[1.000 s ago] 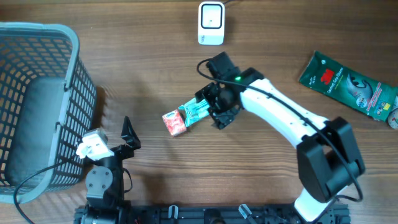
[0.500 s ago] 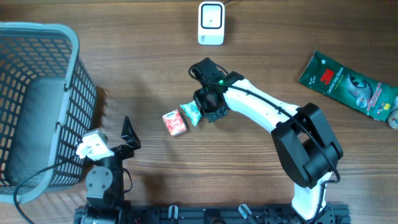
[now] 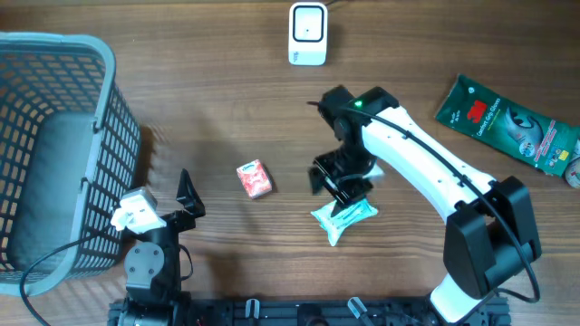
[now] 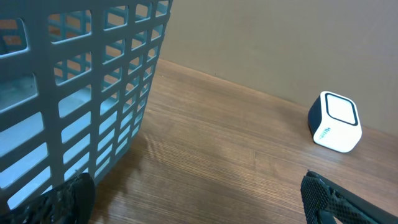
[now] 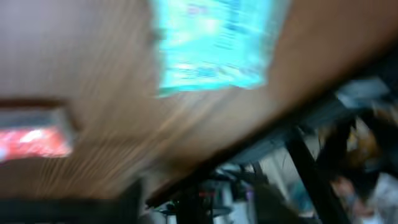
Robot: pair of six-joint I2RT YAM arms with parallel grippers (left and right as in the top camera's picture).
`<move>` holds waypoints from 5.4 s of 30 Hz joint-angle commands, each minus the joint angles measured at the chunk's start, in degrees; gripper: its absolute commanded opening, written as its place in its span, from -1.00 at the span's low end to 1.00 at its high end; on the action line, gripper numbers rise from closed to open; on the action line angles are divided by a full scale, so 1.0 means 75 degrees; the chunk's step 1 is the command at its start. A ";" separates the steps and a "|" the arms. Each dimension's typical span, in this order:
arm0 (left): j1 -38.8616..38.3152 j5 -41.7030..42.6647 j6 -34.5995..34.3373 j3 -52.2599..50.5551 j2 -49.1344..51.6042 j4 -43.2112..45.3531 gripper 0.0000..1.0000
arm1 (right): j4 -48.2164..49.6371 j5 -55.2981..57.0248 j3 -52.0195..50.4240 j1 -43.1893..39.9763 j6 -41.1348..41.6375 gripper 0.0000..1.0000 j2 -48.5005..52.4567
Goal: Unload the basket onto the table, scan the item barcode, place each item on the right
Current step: 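Lift the Zappy wipes with the right gripper and move them, then raise the Zappy wipes with the right gripper to the scanner, then swing the wipes right and release them at the table's right edge, then reach the right gripper to the red Kleenex pack and grasp it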
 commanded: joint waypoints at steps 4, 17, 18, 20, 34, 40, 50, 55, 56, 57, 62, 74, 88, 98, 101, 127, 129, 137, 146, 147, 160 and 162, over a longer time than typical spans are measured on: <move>0.0050 -0.0099 -0.0038 -0.0035 -0.0055 0.0017 1.00 | -0.1309 0.3092 -0.0006 0.0099 -0.0493 1.00 -0.0522; 0.0050 -0.0099 -0.0038 -0.0035 -0.0055 0.0017 1.00 | 0.4211 0.3045 -0.5336 0.0064 -0.1504 0.98 -0.2958; 0.0050 -0.0099 -0.0038 -0.0035 -0.0055 0.0017 1.00 | 0.4304 0.3042 -0.5467 0.0064 -0.1352 0.99 -0.2958; 0.0050 -0.0102 -0.0038 -0.0035 -0.0058 0.0020 1.00 | 0.5149 0.2908 -0.5951 0.0064 -0.1317 0.92 -0.2946; 0.0050 -0.0099 -0.0038 -0.0035 -0.0055 0.0020 1.00 | 0.2253 0.0172 -0.4878 -0.0577 0.0871 -0.91 -0.2868; 0.0050 -0.0099 -0.0038 -0.0035 -0.0055 0.0020 1.00 | 0.1967 -0.4596 -0.4220 -0.0825 -0.1032 -0.91 -0.2868; 0.0050 -0.0099 -0.0038 -0.0035 -0.0055 0.0020 1.00 | 0.1230 -0.6816 -0.4220 -0.0825 -0.0950 -0.91 -0.2865; 0.0050 -0.0099 -0.0035 -0.0035 -0.0055 0.0017 1.00 | 0.5400 -0.6545 -0.4223 -0.1105 0.2766 -0.91 -0.2777; 0.0050 -0.0099 -0.0038 -0.0035 -0.0055 0.0020 1.00 | 0.6513 -0.6537 -0.4223 -0.1180 0.3599 -0.91 -0.2681; 0.0050 -0.0099 -0.0038 -0.0035 -0.0055 0.0017 1.00 | 0.7268 -0.6522 -0.4223 -0.1224 0.4060 -0.91 -0.2553; 0.0050 -0.0099 -0.0038 -0.0035 -0.0055 0.0017 1.00 | 0.8708 -0.6846 -0.4223 -0.1475 0.4538 -0.92 -0.1425; 0.0050 -0.0099 -0.0038 -0.0035 -0.0058 0.0017 1.00 | 1.3959 -0.7376 -0.4197 -0.1813 0.5214 -0.91 -0.0845; 0.0050 -0.0099 -0.0038 -0.0035 -0.0055 0.0017 1.00 | 1.4452 0.4473 -0.3483 -0.1801 0.1128 -0.91 -0.0723; 0.0050 -0.0099 -0.0038 -0.0035 -0.0055 0.0017 1.00 | 1.2237 0.4293 0.1151 -0.1749 0.0335 -0.91 0.2710; 0.0050 -0.0099 -0.0038 -0.0035 -0.0055 0.0020 1.00 | 1.1934 0.4246 0.2428 -0.1722 0.0423 -0.91 0.3826; 0.0050 -0.0099 -0.0038 -0.0035 -0.0055 0.0020 1.00 | 0.4234 0.4721 0.2702 -0.5779 -0.1475 -0.91 0.1705; 0.0050 -0.0099 -0.0038 -0.0035 -0.0055 0.0017 1.00 | 0.4226 0.5001 0.2361 -0.6438 -0.2235 -0.91 0.1804; 0.0050 -0.0099 -0.0038 -0.0035 -0.0055 0.0020 1.00 | 0.4695 0.3649 0.2014 -0.7641 -0.4243 1.00 0.1894; 0.0050 -0.0099 -0.0038 -0.0035 -0.0055 0.0017 1.00 | 0.3448 -0.0259 0.2261 -0.5799 -0.6231 0.99 0.0382; 0.0050 -0.0099 -0.0038 -0.0035 -0.0055 0.0017 1.00 | 0.3136 -0.0425 0.2157 -0.5126 -0.6744 0.99 0.0414; 0.0050 -0.0099 -0.0038 -0.0035 -0.0058 0.0017 1.00 | 0.3689 0.0574 -0.0047 0.1361 -0.1781 0.55 0.0743; 0.0050 -0.0099 -0.0038 -0.0035 -0.0055 0.0017 1.00 | 0.3698 0.1256 -0.0052 0.1699 -0.0481 0.54 0.0801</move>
